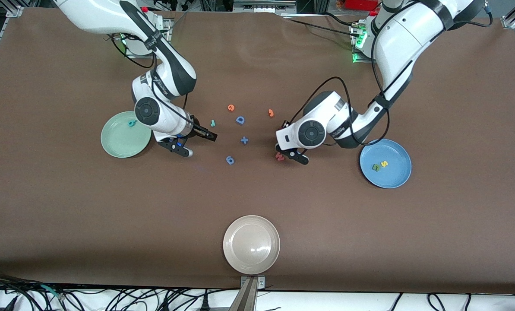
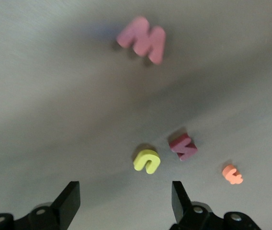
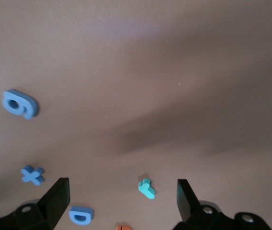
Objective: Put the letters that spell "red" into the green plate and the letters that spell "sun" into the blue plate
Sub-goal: 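Move both grippers back to the remaining foam letters, then grasp the yellow u and teal L with the left and right grippers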
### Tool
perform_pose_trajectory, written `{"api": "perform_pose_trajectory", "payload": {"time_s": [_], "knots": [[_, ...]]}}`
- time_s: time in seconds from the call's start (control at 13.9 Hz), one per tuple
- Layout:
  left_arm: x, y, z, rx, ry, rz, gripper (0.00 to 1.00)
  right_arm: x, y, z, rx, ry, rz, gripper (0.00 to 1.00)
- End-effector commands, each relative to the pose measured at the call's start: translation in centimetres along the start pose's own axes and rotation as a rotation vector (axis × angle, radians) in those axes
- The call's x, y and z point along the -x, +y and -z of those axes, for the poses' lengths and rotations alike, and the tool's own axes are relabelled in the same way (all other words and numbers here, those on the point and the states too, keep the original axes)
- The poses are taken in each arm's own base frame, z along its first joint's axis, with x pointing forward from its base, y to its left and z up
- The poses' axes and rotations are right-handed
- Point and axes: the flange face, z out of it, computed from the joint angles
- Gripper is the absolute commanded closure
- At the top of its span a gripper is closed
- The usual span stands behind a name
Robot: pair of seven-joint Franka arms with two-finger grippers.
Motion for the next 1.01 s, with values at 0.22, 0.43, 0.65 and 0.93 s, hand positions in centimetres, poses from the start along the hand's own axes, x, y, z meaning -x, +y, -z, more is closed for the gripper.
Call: {"api": "perform_pose_trajectory", "payload": {"time_s": [0.22, 0.43, 0.65, 0.93], "knots": [[1.8, 2.0, -1.4, -0.075, 0.034, -0.071, 0.19, 3.4, 1.1, -3.3, 0.064, -0.006, 0.076, 0.05], [1.4, 2.4, -1.9, -0.115, 0.078, -0.113, 0.21, 3.9, 1.9, -4.2, 0.126, 0.030, 0.156, 0.05], [1.5, 2.9, -2.5, -0.129, 0.081, -0.133, 0.23, 4.6, 1.2, -4.5, 0.107, 0.037, 0.170, 0.05], [2.0, 3.9, -3.6, -0.165, 0.069, -0.170, 0.29, 4.4, 0.7, -6.0, 0.054, 0.048, 0.171, 0.09]]}}
